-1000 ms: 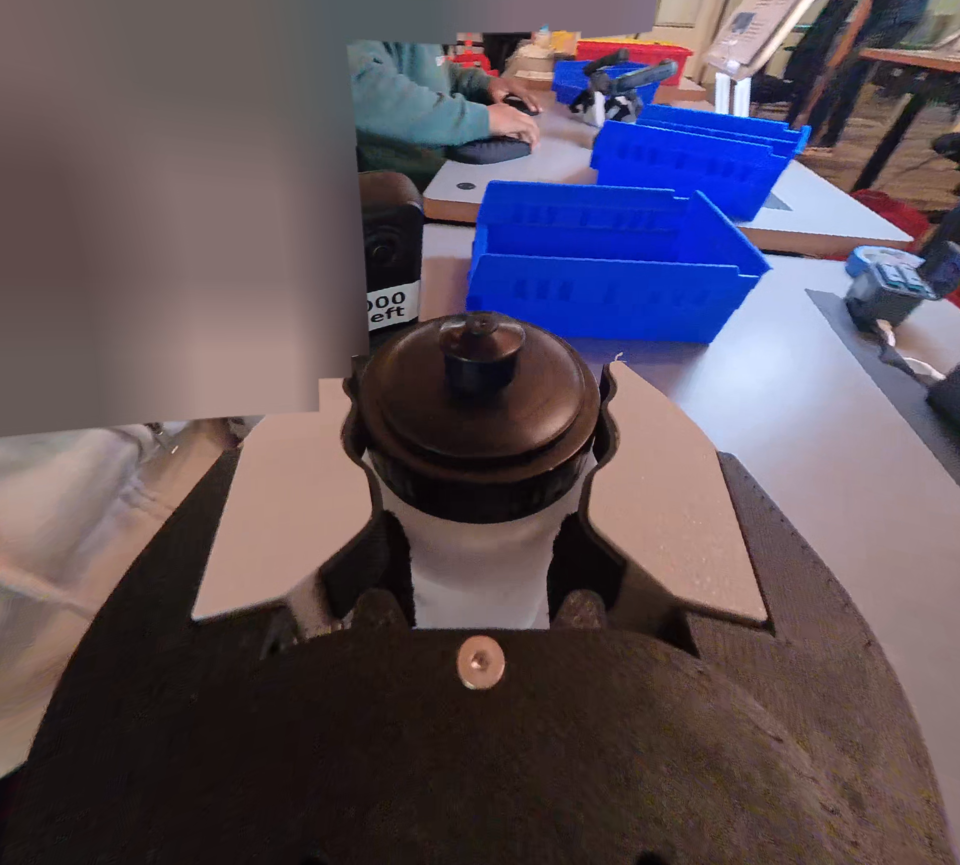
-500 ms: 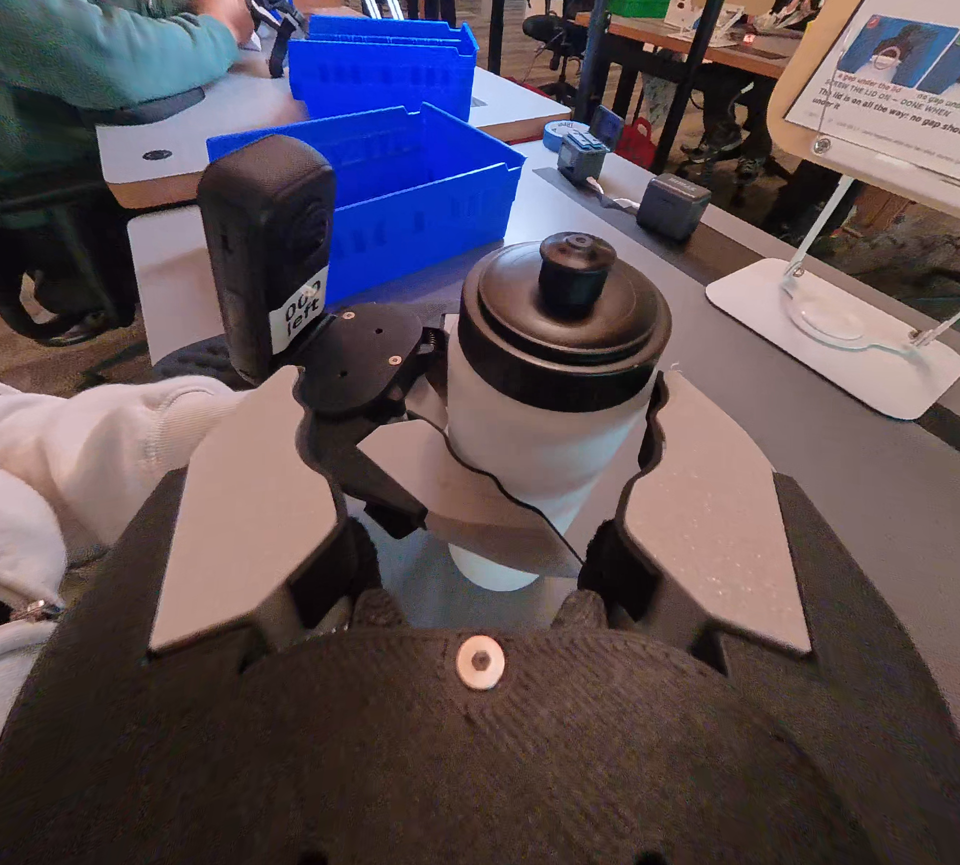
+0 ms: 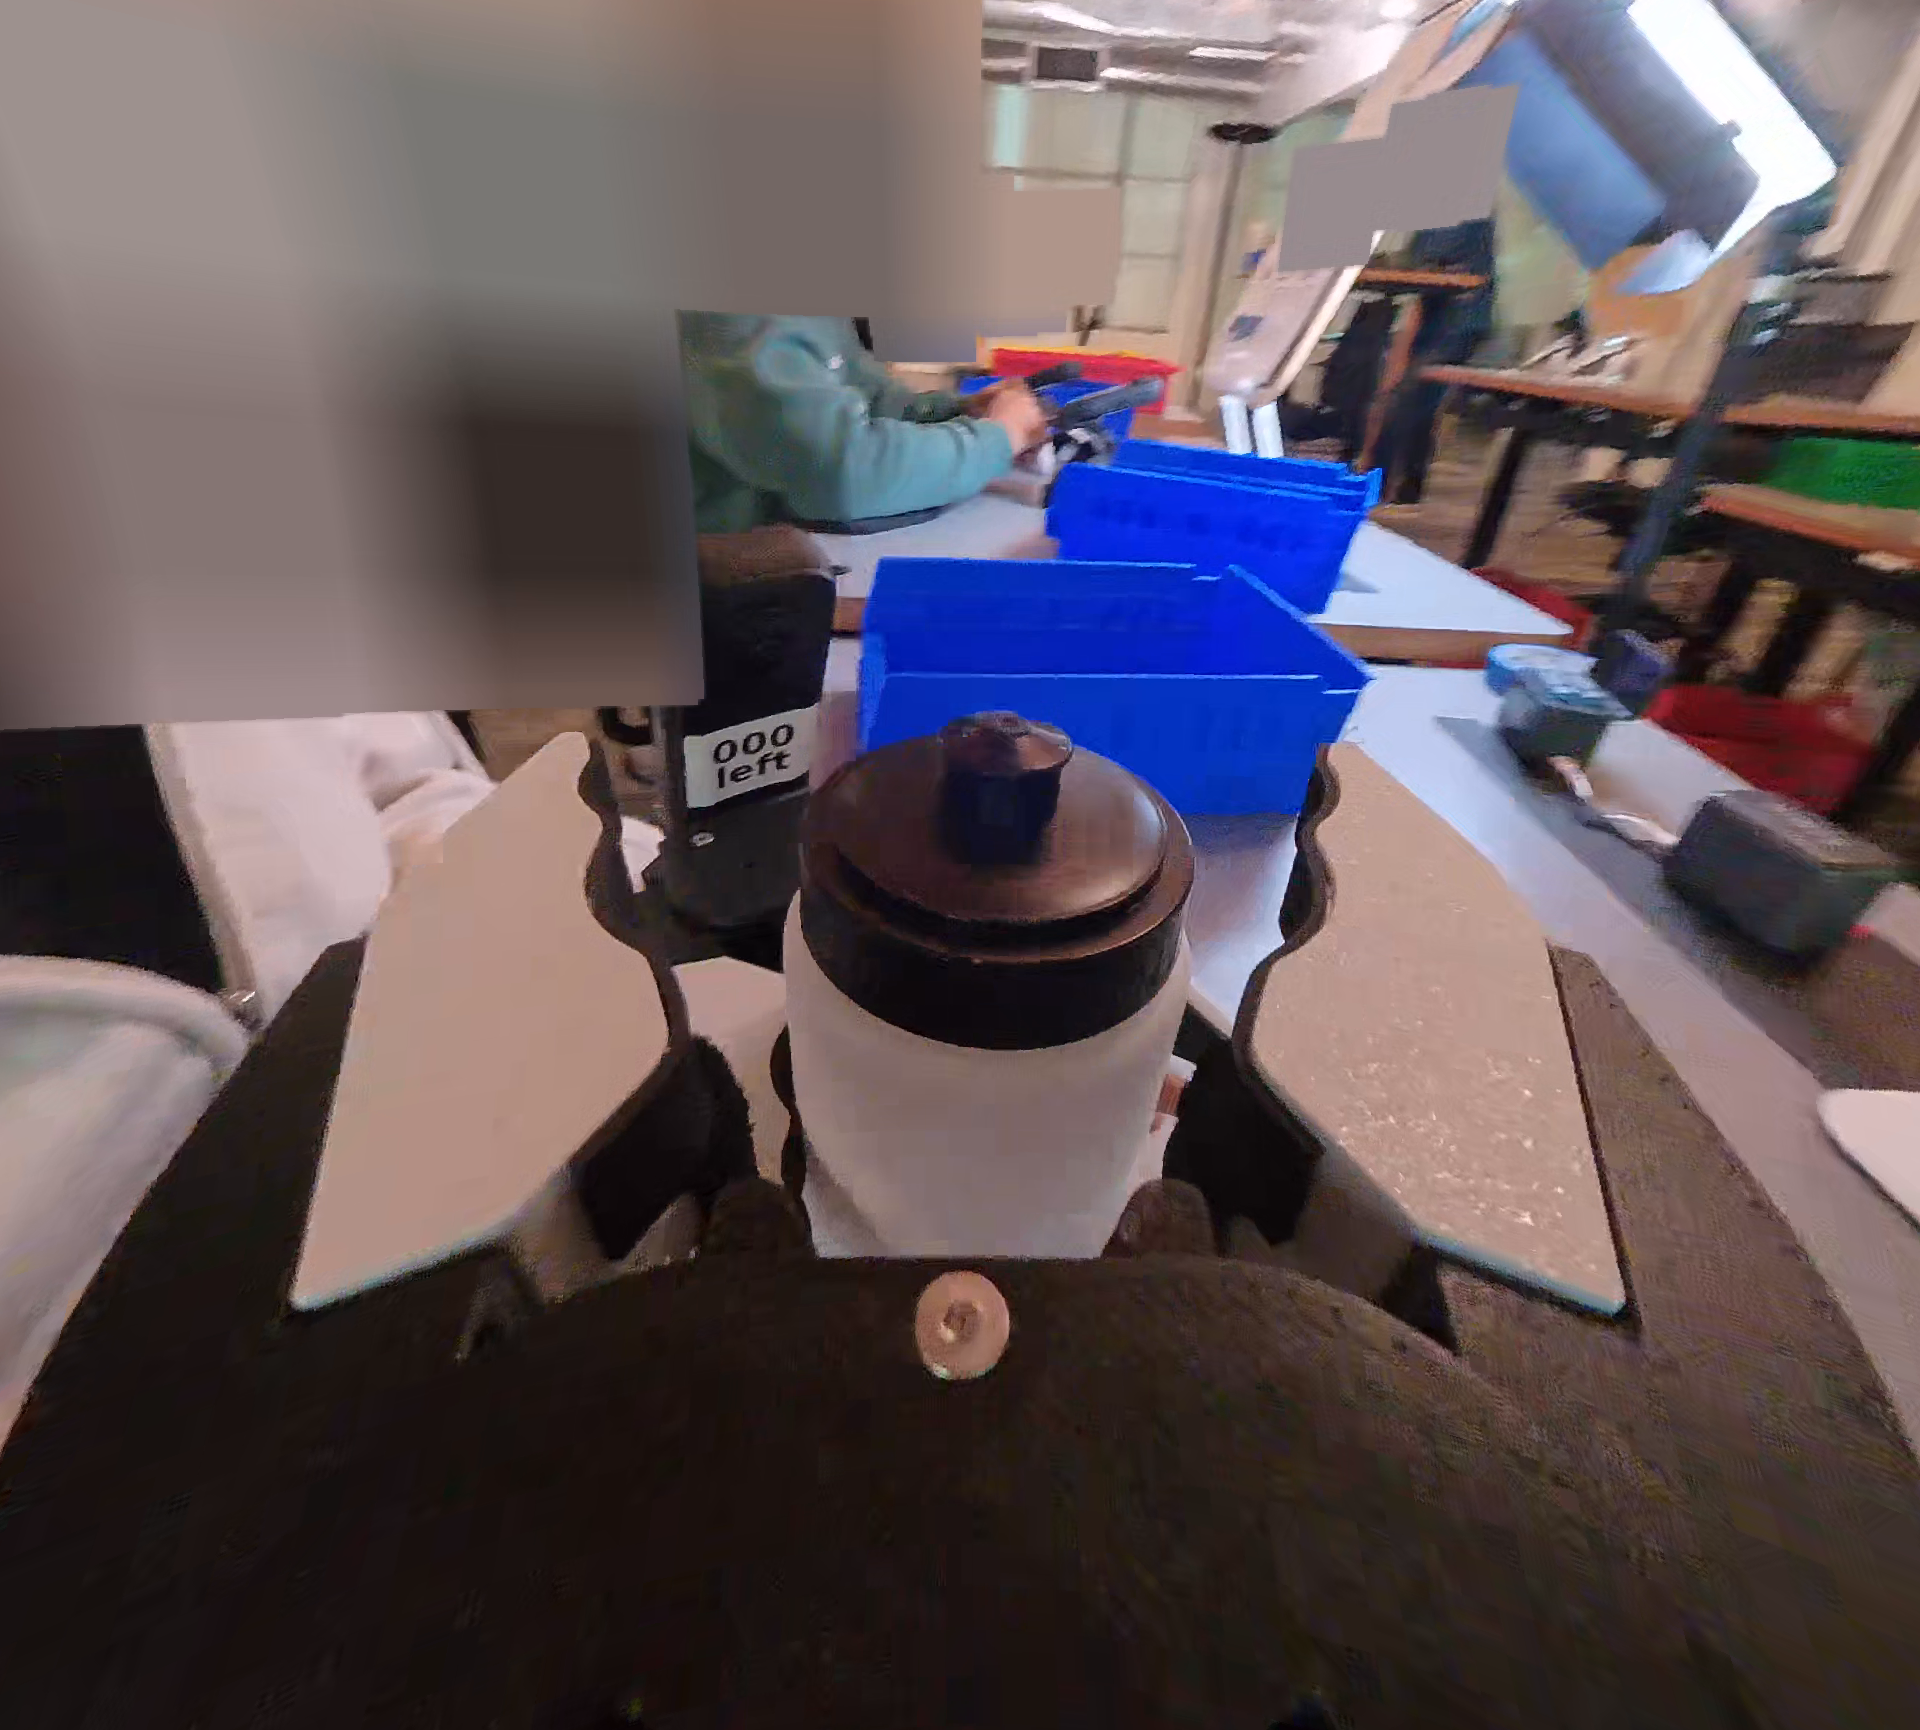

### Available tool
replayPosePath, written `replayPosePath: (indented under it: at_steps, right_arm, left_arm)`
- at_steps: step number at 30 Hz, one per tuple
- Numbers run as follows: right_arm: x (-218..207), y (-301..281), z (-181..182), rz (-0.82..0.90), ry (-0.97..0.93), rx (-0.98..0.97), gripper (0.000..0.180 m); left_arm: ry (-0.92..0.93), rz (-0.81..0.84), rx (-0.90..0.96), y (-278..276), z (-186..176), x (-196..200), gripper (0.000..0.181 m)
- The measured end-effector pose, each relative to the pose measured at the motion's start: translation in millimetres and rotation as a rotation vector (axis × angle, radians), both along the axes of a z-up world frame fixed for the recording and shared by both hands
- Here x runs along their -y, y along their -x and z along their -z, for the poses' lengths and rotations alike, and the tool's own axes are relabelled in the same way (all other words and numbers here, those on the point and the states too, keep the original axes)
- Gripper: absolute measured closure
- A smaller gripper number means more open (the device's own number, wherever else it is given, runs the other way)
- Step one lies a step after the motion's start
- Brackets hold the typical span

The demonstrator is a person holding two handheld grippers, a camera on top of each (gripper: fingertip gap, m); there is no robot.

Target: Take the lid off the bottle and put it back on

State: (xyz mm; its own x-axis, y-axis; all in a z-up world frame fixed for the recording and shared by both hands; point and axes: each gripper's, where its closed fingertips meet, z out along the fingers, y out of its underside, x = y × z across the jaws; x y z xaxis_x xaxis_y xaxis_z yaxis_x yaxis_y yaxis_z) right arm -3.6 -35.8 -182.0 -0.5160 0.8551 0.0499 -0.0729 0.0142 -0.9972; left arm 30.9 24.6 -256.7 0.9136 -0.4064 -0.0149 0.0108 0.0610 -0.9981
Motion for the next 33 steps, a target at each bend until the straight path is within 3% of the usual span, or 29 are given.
replayPosePath:
  at_steps: [3,5,6,10,15,17,20,24,28,31,33]
  right_arm:
    - [-1.3,6.5,17.2,-0.151,-0.011,0.108,0.065]
    - [-1.2,6.4,25.8,-0.207,-0.007,0.179,0.097]
    - [-0.3,6.2,25.6,-0.211,0.020,0.199,0.101]
    - [-6.3,11.6,25.2,0.032,0.050,0.188,0.102]
    - [-17.4,12.0,25.6,0.519,0.061,0.182,0.102]
    - [-16.6,10.8,27.6,0.587,-0.002,0.174,0.101]
    - [-9.9,12.2,16.6,0.417,-0.080,0.086,0.087]
    - [-0.6,4.9,2.4,0.017,0.026,0.066,0.070]
    - [2.0,2.8,7.3,-0.214,0.059,0.125,0.079]
    - [12.3,0.5,11.8,-0.292,0.038,0.134,0.100]
    - [10.5,1.1,11.0,-0.239,0.056,0.137,0.101]
  left_arm:
    - [0.000,0.006,-0.001,-0.4,0.1,0.3,0.077]
    - [0.003,0.001,0.006,0.7,0.0,-0.2,0.077]
    - [0.006,-0.003,0.011,1.7,0.0,-0.4,0.077]
    - [0.011,-0.042,0.007,4.3,0.5,-1.6,0.077]
    - [0.013,-0.049,-0.008,2.7,0.8,-0.7,0.077]
    - [0.009,-0.050,-0.015,2.0,0.7,0.3,0.077]
    - [0.016,-0.025,-0.004,1.3,0.9,0.5,0.077]
    - [0.010,0.015,-0.003,-2.2,0.6,2.6,0.076]
    - [0.005,0.066,0.001,-7.6,0.2,5.9,0.077]
    - [0.004,0.089,0.005,-10.8,0.2,7.6,0.077]
    - [0.000,0.088,-0.002,-11.8,0.1,8.3,0.077]
